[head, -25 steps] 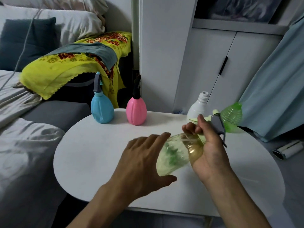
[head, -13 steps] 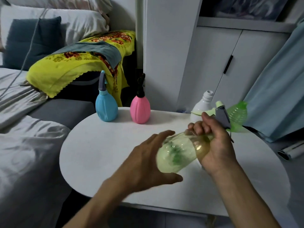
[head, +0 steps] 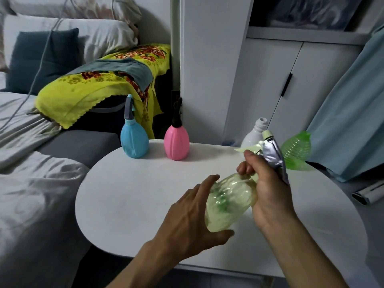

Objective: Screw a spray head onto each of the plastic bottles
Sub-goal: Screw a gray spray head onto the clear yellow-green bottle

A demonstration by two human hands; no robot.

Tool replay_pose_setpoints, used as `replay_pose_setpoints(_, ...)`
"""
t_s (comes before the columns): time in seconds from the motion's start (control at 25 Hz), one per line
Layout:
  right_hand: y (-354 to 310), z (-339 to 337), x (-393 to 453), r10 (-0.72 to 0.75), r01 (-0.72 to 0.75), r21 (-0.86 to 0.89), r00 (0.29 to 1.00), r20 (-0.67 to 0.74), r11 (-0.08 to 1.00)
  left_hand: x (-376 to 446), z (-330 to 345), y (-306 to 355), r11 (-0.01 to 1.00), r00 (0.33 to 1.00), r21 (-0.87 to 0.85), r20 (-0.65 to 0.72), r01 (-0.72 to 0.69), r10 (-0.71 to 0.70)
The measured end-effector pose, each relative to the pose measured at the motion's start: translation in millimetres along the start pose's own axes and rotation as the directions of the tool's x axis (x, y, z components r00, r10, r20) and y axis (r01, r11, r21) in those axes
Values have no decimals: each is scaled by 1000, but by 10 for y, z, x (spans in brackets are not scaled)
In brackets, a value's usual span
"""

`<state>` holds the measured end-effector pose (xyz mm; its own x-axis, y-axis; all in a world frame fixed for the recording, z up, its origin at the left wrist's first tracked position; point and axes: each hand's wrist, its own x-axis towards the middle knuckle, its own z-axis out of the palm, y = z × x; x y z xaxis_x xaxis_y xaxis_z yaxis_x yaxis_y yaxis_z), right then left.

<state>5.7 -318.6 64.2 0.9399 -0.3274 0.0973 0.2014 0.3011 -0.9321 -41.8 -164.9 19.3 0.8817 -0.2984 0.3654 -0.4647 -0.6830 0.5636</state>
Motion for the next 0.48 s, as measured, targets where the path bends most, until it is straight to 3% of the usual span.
replay_pose_setpoints(0.08, 56, -16, -13, 51, -48, -106, 998, 23, 993, 23, 24, -34, 999, 999, -20, 39, 28, -27)
replay_pose_setpoints(0.12, 78, -42, -12, 89, -72, -139, 988, 124, 988, 44, 26, -45, 996, 999, -79, 30, 45, -43)
replay_pose_setpoints(0.24, 56, -81, -28, 240, -163, -198, 849, 471, 966, 139, 29, -76, 899, 990, -424, -28, 112, -136)
replay_pose_setpoints(0.28, 68, -68, -52, 267, -142, -271, 816, 513, 952, 172, 25, -92, 839, 988, -532, -33, 111, -152)
replay_pose_setpoints(0.36, 143, -52, -112, 258, -33, -431, 840, 477, 902, 239, 31, -121, 784, 991, -614, -15, 96, -133)
replay_pose_setpoints(0.48, 209, -63, -44, 174, -26, -536, 958, 228, 844, 316, 2, -138, 756, 972, -617, 78, 221, -221)
